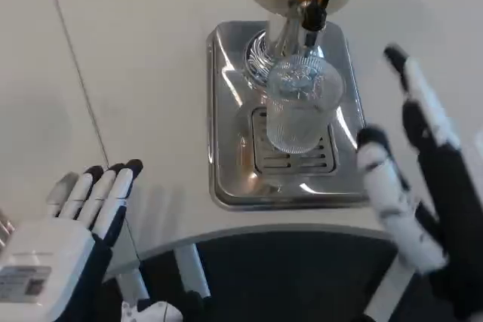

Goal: Grasp the cup under the faucet to collect the drink, then remove the cup.

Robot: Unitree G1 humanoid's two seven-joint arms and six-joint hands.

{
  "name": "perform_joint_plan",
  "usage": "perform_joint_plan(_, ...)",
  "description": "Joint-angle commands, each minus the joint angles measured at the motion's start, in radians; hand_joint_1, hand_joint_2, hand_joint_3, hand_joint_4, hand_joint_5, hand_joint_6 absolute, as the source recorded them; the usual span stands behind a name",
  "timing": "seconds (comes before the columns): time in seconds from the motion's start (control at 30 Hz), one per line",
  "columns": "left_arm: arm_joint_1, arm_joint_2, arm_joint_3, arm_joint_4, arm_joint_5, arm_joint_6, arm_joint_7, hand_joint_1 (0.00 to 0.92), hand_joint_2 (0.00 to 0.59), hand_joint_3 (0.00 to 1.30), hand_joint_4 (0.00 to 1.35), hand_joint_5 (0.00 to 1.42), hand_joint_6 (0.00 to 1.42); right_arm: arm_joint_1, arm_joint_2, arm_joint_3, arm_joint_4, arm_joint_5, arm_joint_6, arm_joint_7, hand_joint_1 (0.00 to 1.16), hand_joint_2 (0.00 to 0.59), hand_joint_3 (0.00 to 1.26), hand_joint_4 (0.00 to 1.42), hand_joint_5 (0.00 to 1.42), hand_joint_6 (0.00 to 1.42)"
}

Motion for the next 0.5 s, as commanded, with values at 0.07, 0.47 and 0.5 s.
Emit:
perform_joint_plan(0.07, -0.002, -0.004, -0.008, -0.008, 0.007, -0.02, -0.016, 0.0, 0.017, 0.0, 0.0, 0.0, 0.0, -0.156, 0.058, -0.029, 0.076, 0.034, 0.077, -0.063, 0.0, 0.571, 0.0, 0.0, 0.0, 0.0)
perform_joint_plan(0.47, 0.001, -0.012, -0.002, -0.008, 0.007, -0.055, 0.008, 0.0, 0.025, 0.0, 0.0, 0.0, 0.0, -0.409, 0.029, -0.04, 0.215, 0.066, 0.15, -0.11, 0.0, 0.582, 0.0, 0.0, 0.0, 0.0)
perform_joint_plan(0.5, 0.0, -0.013, 0.0, -0.007, 0.006, -0.057, 0.006, 0.0, 0.026, 0.0, 0.0, 0.0, 0.0, -0.435, 0.025, -0.043, 0.225, 0.072, 0.158, -0.106, 0.0, 0.582, 0.0, 0.0, 0.0, 0.0)
